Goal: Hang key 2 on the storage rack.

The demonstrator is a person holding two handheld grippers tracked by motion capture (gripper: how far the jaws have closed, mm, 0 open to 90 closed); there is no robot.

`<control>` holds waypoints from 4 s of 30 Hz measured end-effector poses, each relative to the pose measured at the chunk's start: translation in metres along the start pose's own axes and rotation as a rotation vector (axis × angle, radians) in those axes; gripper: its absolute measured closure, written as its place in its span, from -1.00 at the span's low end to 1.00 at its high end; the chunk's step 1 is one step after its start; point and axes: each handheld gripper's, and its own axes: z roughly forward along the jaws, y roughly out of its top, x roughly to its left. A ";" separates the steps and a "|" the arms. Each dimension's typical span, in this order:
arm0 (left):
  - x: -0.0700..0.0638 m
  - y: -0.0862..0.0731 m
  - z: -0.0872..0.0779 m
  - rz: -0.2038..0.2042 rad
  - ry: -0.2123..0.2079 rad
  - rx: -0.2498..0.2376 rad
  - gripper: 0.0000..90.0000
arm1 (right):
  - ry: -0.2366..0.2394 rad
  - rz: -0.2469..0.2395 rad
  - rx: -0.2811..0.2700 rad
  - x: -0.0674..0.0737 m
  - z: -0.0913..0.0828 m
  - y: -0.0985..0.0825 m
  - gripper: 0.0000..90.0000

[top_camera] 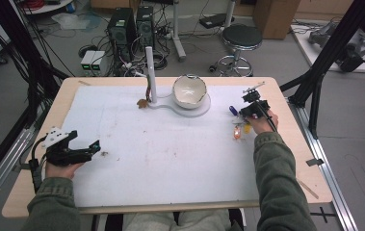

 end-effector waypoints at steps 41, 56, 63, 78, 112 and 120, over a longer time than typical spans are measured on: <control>0.000 0.001 -0.002 -0.001 0.010 -0.015 -0.95 | 0.038 0.096 -0.218 -0.025 -0.079 -0.003 0.89; 0.001 0.002 -0.002 -0.008 0.018 -0.036 -0.95 | 0.097 0.096 -0.324 -0.023 -0.122 0.011 0.89; 0.001 0.002 -0.002 -0.010 0.019 -0.030 -0.95 | 0.114 0.087 -0.350 -0.022 -0.134 0.018 0.89; 0.001 0.002 -0.002 -0.016 0.027 -0.024 -0.95 | 0.171 0.068 -0.409 -0.020 -0.166 0.033 0.89; 0.002 0.002 -0.004 -0.034 0.026 -0.036 -0.95 | 0.442 -0.009 -0.533 0.015 -0.214 0.065 0.89; 0.002 0.002 -0.003 -0.028 0.025 -0.034 -0.95 | 0.496 -0.046 -0.538 0.029 -0.219 0.076 0.89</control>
